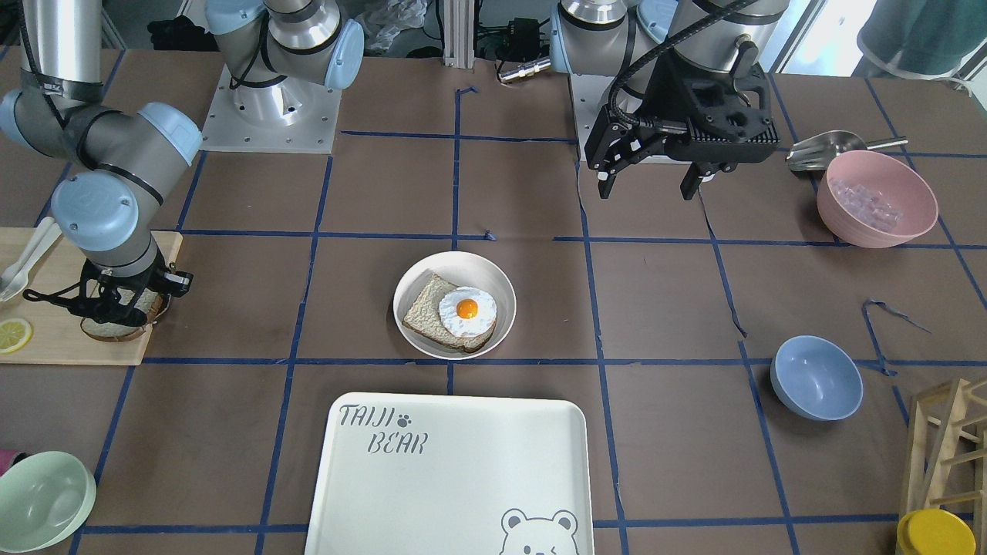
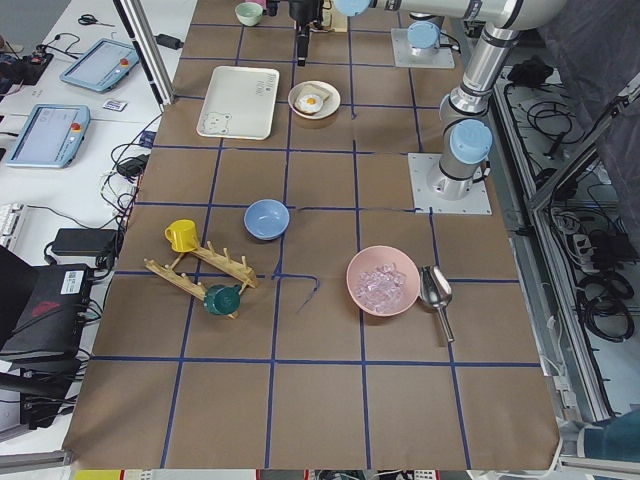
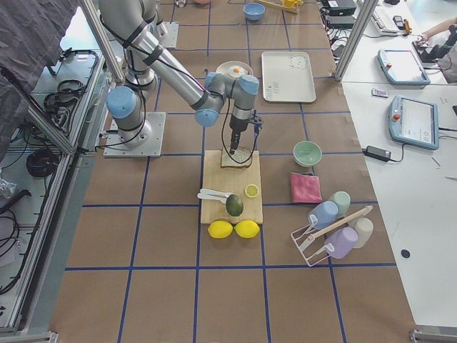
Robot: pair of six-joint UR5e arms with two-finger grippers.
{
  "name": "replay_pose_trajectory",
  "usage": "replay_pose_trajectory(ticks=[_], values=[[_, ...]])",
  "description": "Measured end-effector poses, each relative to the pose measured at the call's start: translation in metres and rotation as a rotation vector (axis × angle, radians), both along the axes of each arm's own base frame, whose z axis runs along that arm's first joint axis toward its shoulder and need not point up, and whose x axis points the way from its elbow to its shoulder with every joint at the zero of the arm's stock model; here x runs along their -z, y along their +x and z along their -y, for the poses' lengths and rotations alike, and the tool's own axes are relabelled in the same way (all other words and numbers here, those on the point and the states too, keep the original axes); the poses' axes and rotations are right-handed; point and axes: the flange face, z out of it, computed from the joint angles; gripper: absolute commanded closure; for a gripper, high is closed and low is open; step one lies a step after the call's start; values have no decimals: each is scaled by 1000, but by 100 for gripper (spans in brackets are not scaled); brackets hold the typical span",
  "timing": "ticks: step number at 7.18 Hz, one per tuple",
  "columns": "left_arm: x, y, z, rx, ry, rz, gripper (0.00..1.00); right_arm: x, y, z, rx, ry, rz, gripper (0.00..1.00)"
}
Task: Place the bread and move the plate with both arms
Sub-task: 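Close the right gripper on the bread slice edge and lift it, then carry the bread slice with the right gripper over the egg plate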
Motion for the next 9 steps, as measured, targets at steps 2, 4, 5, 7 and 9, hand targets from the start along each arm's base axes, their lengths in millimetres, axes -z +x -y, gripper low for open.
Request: replay_pose_trajectory(ticks=[2,4,5,7,9], values=[[0,0,-1,0,4,1,0,0,1,0,3,1,6,100],[-1,0,-2,1,4,2,0,-2,1,0,3,-3,12,100],[-1,0,-2,0,4,2,0,-4,1,0,2,-5,12,100],[-1,0,-2,-1,5,2,0,-21,7,4,1,-31,31,100],[-1,1,-2,-1,5,2,0,-61,37,15,-5,-61,66,100]])
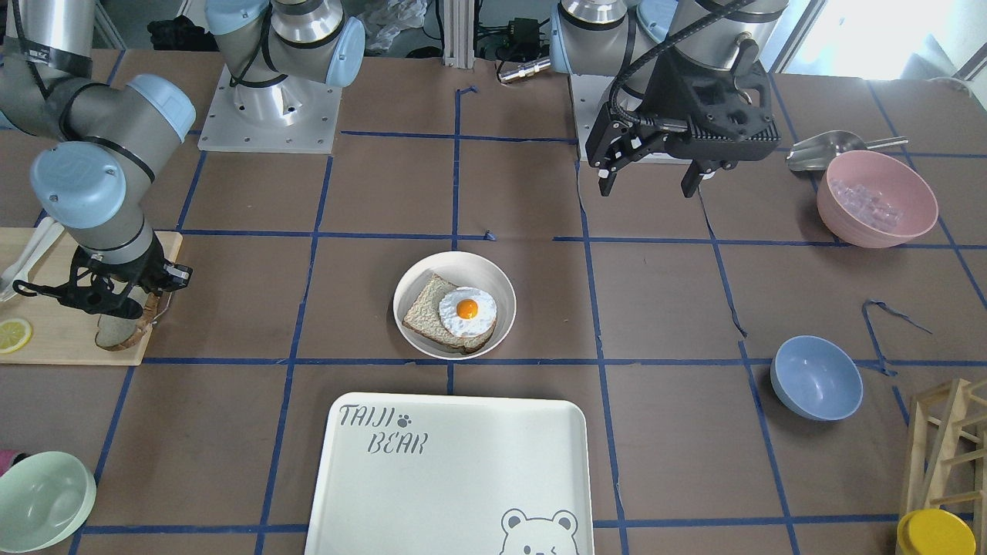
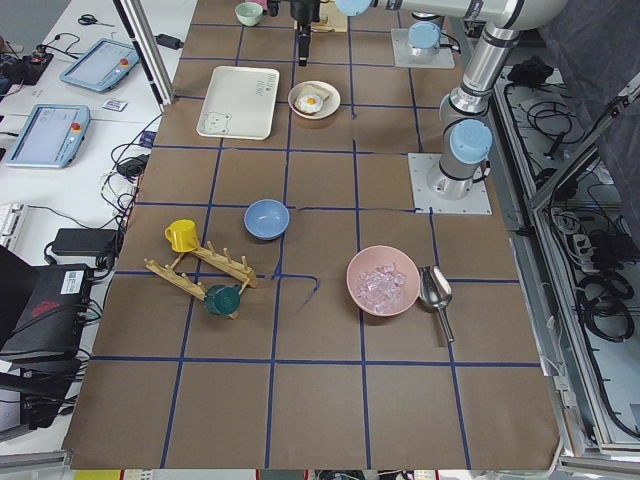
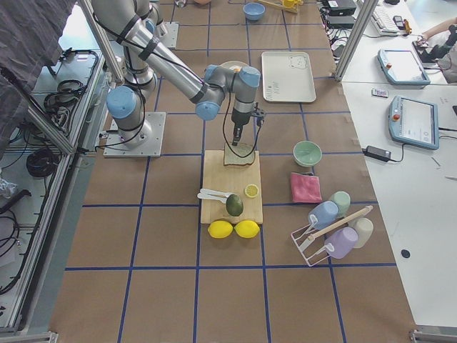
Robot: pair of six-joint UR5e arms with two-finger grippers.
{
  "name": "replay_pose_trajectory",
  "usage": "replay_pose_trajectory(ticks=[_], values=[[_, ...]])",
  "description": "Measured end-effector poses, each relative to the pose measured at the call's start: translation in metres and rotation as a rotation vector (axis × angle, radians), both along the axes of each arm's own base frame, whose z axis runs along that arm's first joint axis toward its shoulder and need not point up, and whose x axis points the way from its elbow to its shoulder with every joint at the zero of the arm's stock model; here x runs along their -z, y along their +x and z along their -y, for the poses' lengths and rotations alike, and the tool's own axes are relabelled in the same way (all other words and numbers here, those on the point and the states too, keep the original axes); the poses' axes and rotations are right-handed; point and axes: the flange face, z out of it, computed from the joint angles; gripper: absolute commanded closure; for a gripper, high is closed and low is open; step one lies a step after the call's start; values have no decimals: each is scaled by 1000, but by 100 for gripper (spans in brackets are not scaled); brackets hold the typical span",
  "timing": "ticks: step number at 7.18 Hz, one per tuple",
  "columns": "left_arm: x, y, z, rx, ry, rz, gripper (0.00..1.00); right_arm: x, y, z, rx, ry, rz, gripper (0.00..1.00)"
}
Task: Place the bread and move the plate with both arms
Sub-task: 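Carry the bread slice with the right gripper over the egg plate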
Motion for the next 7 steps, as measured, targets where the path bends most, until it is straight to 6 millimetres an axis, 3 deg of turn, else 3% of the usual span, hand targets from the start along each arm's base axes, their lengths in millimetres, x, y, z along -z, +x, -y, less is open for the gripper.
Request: replay_pose_trajectory(ticks=[2,3,6,7], values=[[0,0,0,0,0,1,0,-49,66,12,-9,-21,3,100],[0,0,0,0,0,1,0,-70,118,11,-8,-44,13,100],[0,0,0,0,0,2,0,-85,283,-15,20,-158,90,100],[0,0,0,0,0,1,0,-92,328,-28,37,-218,116,100]])
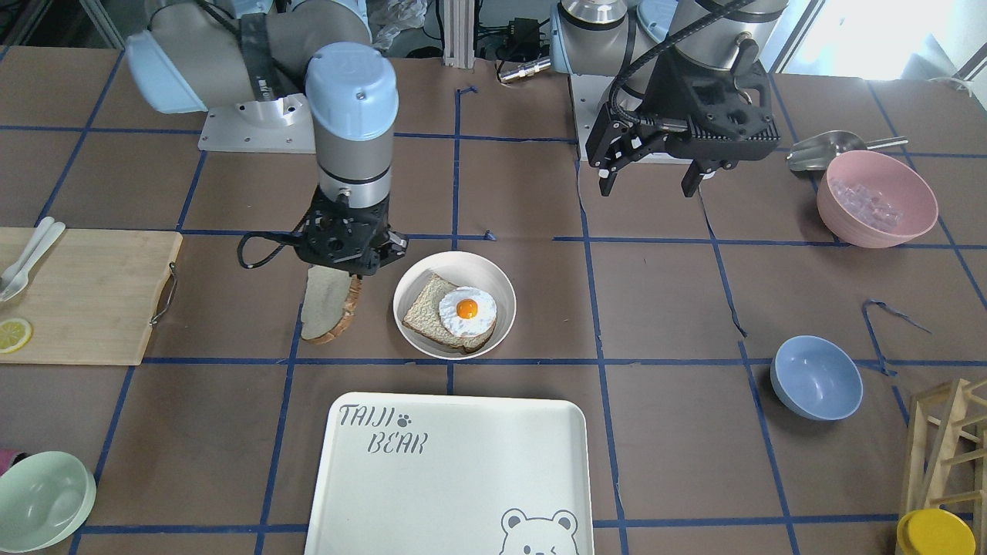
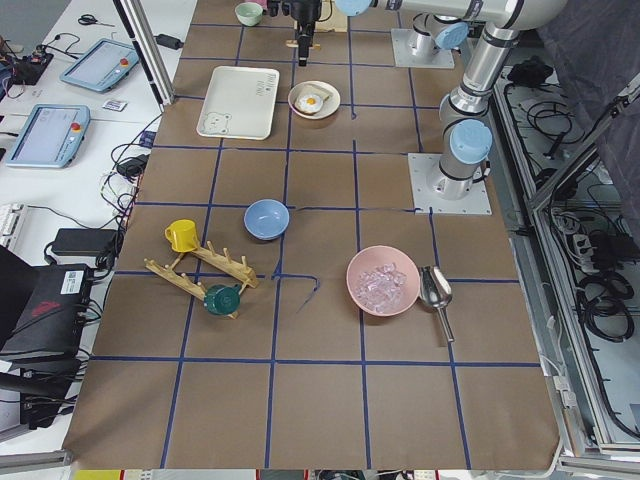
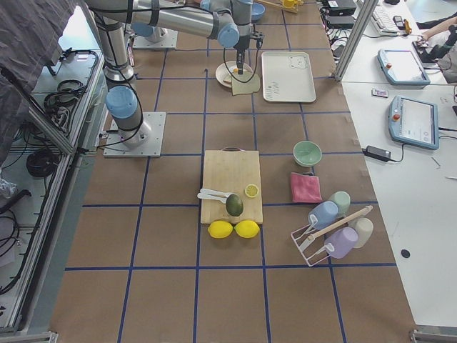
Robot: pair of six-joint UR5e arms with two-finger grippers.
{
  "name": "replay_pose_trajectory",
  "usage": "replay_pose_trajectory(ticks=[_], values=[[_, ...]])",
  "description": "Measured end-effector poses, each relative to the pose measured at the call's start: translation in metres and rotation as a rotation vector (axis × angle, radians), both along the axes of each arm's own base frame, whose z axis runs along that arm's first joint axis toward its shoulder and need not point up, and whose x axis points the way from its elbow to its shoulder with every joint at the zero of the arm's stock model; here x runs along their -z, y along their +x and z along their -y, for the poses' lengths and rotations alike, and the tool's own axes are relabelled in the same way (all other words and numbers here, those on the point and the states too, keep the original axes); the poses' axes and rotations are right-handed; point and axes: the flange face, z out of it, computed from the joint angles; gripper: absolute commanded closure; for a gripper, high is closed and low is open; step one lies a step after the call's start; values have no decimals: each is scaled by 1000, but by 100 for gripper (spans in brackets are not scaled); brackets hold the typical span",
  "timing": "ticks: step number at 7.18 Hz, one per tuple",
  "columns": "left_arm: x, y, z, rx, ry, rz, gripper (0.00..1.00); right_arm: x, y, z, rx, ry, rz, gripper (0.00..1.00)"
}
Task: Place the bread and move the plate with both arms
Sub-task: 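Carry the bread slice with the right gripper over the egg plate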
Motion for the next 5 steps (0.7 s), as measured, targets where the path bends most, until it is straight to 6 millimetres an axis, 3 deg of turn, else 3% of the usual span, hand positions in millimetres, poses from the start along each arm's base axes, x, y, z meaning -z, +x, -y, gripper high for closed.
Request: replay_pose_trajectory(ticks=[1,3,5], values=[[0,0,0,0,0,0,0,-2,37,-11,6,-50,28,100],[0,0,0,0,0,0,0,19,91,-30,9,-93,62,100],[0,0,0,0,0,0,0,35,105,-37,-1,-91,58,100]])
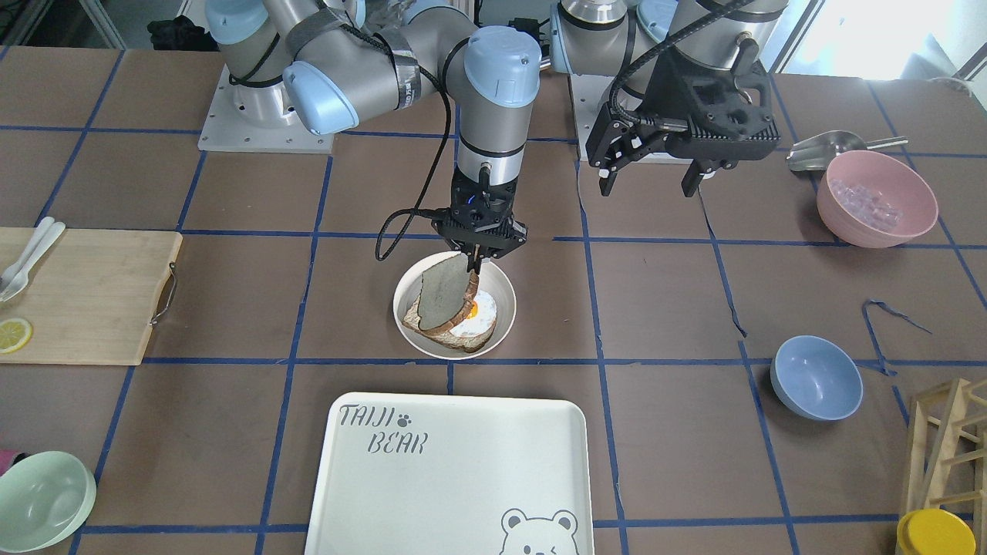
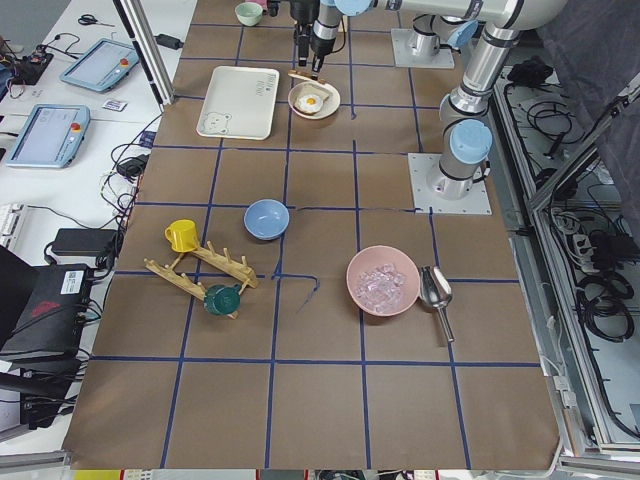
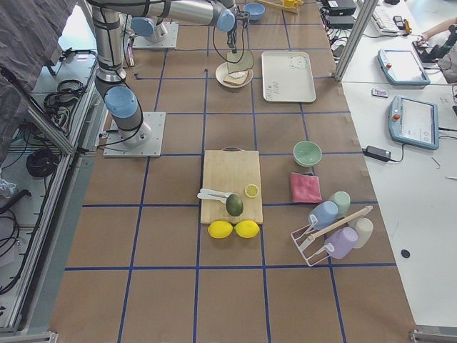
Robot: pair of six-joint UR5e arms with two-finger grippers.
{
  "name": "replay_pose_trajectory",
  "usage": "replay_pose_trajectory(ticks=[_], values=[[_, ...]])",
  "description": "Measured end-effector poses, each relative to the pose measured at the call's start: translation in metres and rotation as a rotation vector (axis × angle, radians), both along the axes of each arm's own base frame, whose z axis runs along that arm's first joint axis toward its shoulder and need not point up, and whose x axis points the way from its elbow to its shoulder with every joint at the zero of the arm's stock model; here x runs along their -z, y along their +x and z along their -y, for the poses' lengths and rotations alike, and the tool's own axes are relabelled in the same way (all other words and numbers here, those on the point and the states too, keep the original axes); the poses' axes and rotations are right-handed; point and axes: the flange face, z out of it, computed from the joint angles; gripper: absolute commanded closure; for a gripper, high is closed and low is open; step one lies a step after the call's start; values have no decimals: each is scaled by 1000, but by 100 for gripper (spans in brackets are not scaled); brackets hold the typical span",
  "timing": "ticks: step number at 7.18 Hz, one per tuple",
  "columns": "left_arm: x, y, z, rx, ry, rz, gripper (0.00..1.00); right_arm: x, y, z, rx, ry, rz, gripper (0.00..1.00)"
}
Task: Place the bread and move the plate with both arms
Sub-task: 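Carry the bread slice with the right gripper over the egg plate, then lower the bread onto the egg and open the right gripper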
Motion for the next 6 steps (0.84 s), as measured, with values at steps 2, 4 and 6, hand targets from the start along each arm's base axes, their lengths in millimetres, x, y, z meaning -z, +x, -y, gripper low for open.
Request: replay_pose_trajectory(ticks=[2,4,6], values=[[0,0,0,0,0,0,0,16,2,5,-8,10,-15,100],[0,0,0,0,0,0,0,24,2,6,-8,15,-15,100],[0,0,1,0,-1,-1,0,32,0,6,-9,21,-21,100]])
